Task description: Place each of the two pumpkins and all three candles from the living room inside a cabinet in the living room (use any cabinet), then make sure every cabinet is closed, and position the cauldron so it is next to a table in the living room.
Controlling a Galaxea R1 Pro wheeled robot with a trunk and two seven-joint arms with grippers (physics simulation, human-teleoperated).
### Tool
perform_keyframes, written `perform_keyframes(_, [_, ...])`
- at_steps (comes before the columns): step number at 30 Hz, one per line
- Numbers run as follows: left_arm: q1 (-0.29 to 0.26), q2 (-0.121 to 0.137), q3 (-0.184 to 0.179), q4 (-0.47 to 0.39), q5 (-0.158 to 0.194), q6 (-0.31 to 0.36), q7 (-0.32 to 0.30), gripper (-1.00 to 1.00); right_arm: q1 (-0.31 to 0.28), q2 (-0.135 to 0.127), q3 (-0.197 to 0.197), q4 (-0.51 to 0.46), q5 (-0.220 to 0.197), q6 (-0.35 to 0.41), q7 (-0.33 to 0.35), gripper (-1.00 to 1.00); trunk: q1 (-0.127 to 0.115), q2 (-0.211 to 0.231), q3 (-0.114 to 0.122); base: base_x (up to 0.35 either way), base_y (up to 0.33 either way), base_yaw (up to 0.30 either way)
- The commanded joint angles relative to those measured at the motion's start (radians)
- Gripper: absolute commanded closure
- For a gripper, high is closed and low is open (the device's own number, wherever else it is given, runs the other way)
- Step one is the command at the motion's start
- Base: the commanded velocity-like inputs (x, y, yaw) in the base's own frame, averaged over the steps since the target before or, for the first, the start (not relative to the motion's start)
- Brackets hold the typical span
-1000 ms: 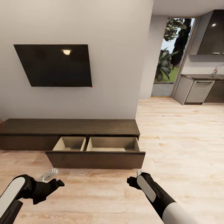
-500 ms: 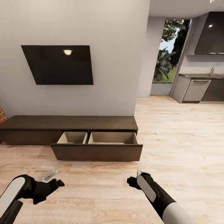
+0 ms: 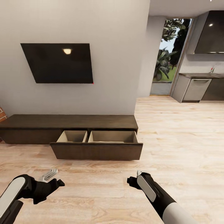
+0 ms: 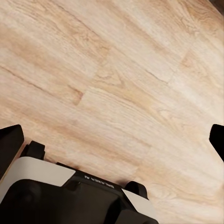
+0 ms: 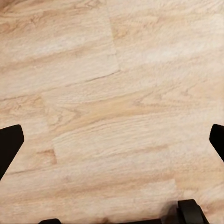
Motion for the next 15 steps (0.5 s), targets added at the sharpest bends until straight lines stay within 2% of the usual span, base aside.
perform_keyframes(1, [-0.001, 0.000, 0.001, 0.000, 0.009, 0.005, 0.011, -1.00, -0.001, -0.001, 0.003, -0.001, -0.010, 0.000, -0.009, -1.00, 0.004, -0.008, -0.004, 0.000, 0.000, 0.000])
perform_keyframes(7, [-0.001, -0.002, -0.002, 0.001, 0.011, 0.004, 0.013, -1.00, -0.001, -0.002, 0.003, -0.001, -0.008, -0.001, 0.064, -1.00, 0.008, -0.015, -0.007, 0.000, 0.000, 0.000])
perform_keyframes(12, [-0.001, -0.011, -0.033, 0.005, 0.010, 0.003, 0.008, -1.00, -0.001, -0.002, 0.002, -0.001, -0.008, 0.003, 0.081, -1.00, 0.008, -0.015, -0.007, 0.000, 0.000, 0.000])
perform_keyframes(15, [-0.001, -0.020, -0.043, 0.005, 0.010, 0.003, 0.007, -1.00, -0.001, -0.004, 0.003, -0.002, -0.008, 0.003, 0.084, -1.00, 0.019, -0.036, -0.017, 0.000, 0.000, 0.000])
